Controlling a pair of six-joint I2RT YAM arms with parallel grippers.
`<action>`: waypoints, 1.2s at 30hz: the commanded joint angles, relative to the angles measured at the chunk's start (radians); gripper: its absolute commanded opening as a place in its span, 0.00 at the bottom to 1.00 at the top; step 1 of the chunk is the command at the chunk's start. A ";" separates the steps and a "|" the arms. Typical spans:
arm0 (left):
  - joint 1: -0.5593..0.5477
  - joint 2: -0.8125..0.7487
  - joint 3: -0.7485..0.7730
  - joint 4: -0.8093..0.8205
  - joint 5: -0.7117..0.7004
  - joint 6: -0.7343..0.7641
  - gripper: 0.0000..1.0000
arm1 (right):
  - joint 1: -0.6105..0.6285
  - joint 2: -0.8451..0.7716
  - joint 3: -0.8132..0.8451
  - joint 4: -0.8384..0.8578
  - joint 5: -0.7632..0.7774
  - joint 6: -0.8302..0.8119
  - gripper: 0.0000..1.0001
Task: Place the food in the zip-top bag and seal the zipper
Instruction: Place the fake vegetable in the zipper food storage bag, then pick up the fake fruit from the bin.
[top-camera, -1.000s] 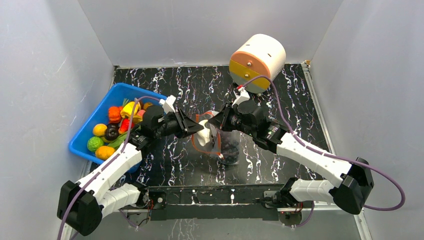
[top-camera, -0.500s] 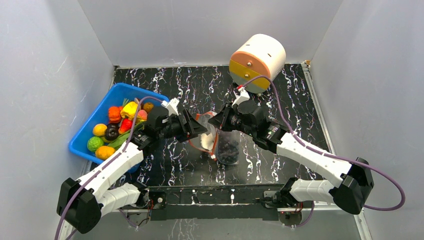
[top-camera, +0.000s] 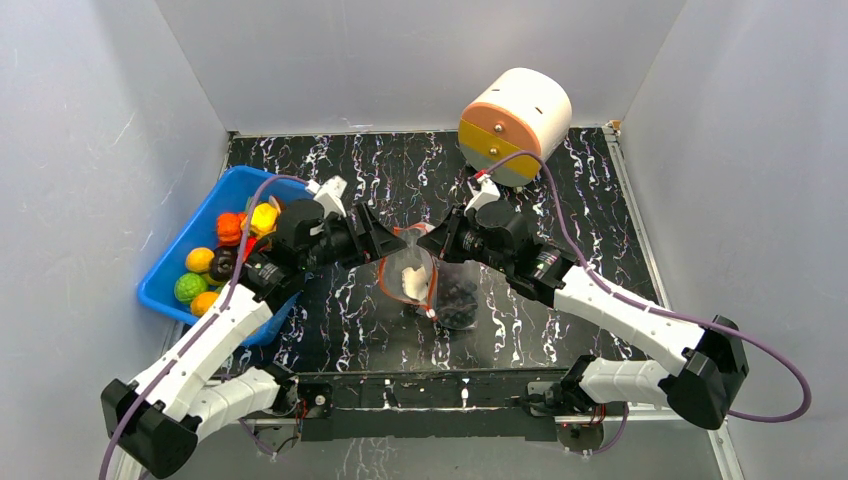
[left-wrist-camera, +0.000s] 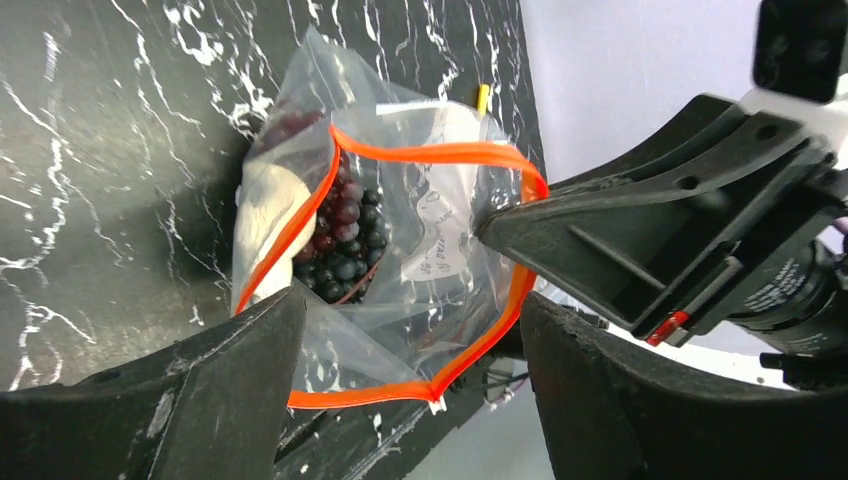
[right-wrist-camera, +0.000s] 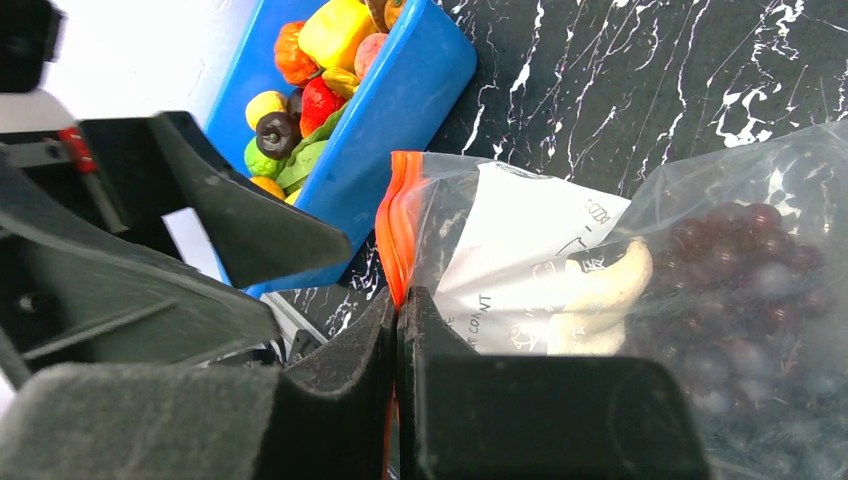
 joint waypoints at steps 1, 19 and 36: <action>-0.003 -0.048 0.105 -0.167 -0.147 0.106 0.77 | 0.002 -0.048 0.012 0.053 0.017 -0.006 0.00; 0.022 0.072 0.393 -0.505 -0.889 0.278 0.60 | 0.002 -0.100 -0.008 0.033 0.051 -0.032 0.00; 0.418 0.200 0.360 -0.407 -0.684 0.370 0.53 | 0.002 -0.145 -0.020 0.052 0.037 -0.048 0.00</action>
